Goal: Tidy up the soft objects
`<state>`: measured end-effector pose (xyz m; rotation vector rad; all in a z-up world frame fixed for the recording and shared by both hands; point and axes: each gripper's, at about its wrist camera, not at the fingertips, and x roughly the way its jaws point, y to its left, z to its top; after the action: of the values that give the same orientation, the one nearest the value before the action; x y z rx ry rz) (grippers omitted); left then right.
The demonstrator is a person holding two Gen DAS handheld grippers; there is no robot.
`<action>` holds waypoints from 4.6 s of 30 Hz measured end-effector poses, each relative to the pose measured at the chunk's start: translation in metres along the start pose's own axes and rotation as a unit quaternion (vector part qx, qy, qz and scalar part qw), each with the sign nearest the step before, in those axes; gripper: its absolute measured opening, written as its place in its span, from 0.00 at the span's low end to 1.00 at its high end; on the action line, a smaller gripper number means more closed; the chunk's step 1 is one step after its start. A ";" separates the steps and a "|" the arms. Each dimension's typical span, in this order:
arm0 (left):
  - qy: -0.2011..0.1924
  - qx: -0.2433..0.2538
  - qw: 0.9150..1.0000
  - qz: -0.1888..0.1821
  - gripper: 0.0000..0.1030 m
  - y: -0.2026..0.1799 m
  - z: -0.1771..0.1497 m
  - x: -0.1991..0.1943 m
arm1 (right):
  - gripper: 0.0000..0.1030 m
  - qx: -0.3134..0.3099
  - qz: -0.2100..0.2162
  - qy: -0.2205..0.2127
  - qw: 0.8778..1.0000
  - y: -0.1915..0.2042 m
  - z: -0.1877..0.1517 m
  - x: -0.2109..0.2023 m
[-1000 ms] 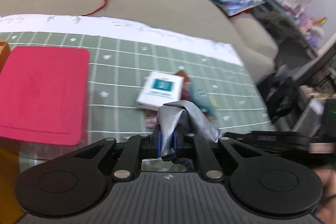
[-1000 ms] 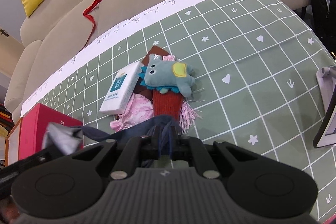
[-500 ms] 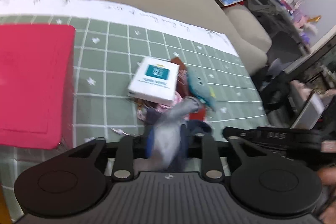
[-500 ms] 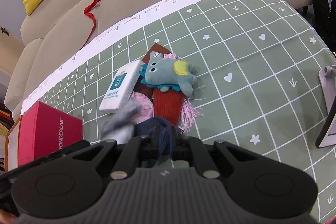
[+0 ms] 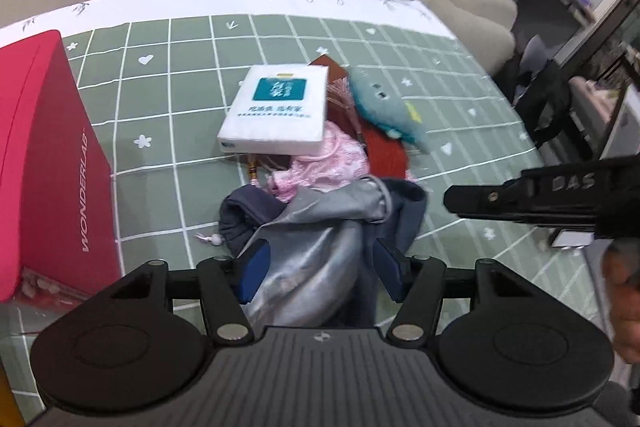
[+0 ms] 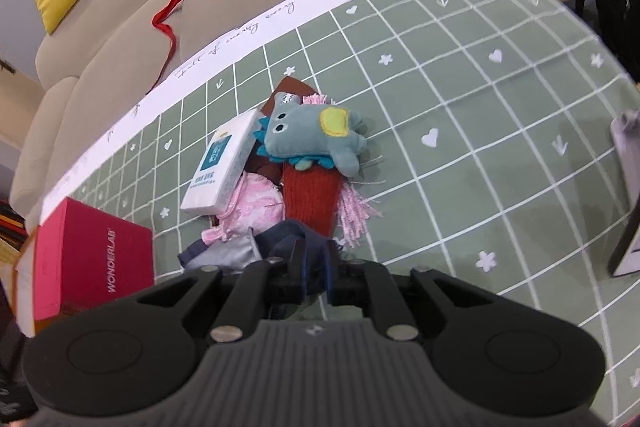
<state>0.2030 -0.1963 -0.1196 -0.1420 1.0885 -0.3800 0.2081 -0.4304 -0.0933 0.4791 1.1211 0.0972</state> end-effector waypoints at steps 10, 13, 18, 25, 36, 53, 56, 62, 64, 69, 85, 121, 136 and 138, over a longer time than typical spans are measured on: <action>0.011 -0.015 1.000 0.015 0.02 0.011 -0.004 0.012 | 0.35 0.055 0.035 0.050 0.997 -0.003 -0.002 0.034; -0.003 -0.030 1.000 0.001 0.02 0.015 -0.004 0.002 | 0.26 0.061 0.029 0.054 0.996 -0.002 -0.003 0.045; -0.032 -0.070 0.997 -0.021 0.02 0.022 0.003 -0.025 | 0.00 0.045 0.006 0.040 0.998 -0.002 -0.004 0.047; -0.073 -0.085 0.993 -0.031 0.02 0.022 0.012 -0.061 | 0.00 0.049 0.015 0.001 0.999 -0.005 -0.002 0.017; -0.070 -0.069 0.995 0.004 0.02 0.009 0.027 -0.072 | 0.00 0.019 -0.003 -0.052 0.998 0.012 0.006 -0.023; -0.054 0.059 0.992 0.094 0.02 0.013 0.085 -0.104 | 0.00 -0.022 -0.005 -0.150 0.988 0.080 0.030 -0.066; -0.060 0.050 0.992 0.103 0.02 0.029 0.093 -0.121 | 0.00 -0.030 -0.001 -0.155 0.987 0.101 0.035 -0.070; -0.093 0.038 0.987 0.123 0.02 0.066 0.100 -0.161 | 0.00 -0.087 0.014 -0.168 0.982 0.168 0.043 -0.076; -0.103 0.034 0.985 0.133 0.02 0.082 0.100 -0.176 | 0.00 -0.120 0.015 -0.174 0.977 0.197 0.042 -0.077; -0.121 0.024 0.981 0.151 0.02 0.119 0.090 -0.212 | 0.00 -0.177 0.046 -0.175 0.967 0.268 0.029 -0.077; -0.115 -0.041 0.978 0.170 0.02 0.249 0.028 -0.260 | 0.00 -0.291 0.126 -0.095 0.944 0.426 -0.049 -0.028; -0.080 -0.091 0.988 0.099 0.05 0.295 -0.012 -0.210 | 0.01 -0.328 0.082 0.035 0.940 0.419 -0.101 0.080; -0.076 -0.082 0.983 0.148 0.80 0.284 -0.016 -0.221 | 0.09 -0.347 0.089 0.037 0.933 0.422 -0.101 0.073; -0.074 -0.085 0.981 0.155 0.83 0.282 -0.014 -0.223 | 0.21 -0.348 0.086 0.037 0.933 0.423 -0.098 0.070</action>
<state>0.1651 0.1485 -0.0237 -0.1465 0.9769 0.0047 0.2205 0.0008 -0.0098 -0.0677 1.0354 0.6482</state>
